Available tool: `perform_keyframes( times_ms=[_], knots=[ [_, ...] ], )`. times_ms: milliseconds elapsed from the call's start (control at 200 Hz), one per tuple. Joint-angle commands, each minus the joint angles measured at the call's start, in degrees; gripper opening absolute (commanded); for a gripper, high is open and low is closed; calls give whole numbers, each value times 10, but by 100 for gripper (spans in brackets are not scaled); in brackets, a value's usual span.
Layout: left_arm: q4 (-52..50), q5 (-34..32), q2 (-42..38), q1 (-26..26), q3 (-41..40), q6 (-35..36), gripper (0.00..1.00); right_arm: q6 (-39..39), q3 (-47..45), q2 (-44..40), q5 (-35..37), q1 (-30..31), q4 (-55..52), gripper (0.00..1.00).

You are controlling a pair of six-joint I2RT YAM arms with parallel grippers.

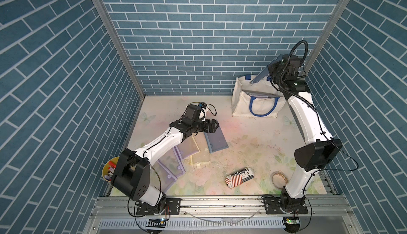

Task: Put the pencil pouch into the canvas bag
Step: Place the pencil pouch in the canvas bag.

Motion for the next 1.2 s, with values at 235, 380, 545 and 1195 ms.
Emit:
perform_keyframes(
  times_ms=[235,380,545,1195],
  knots=[
    [-13,-14,-31,-1,-17,15,93,97,17,92,70,-3,39,0],
    [-13,-15,-28,-1,-10,18,93,115,-2,107,67,3,47,0],
    [-11,-19,-29,-1,-10,19,93,141,-42,102,63,10,52,0],
    [18,-23,-26,-1,-32,2,93,148,-84,73,-25,15,-3,28]
  ],
)
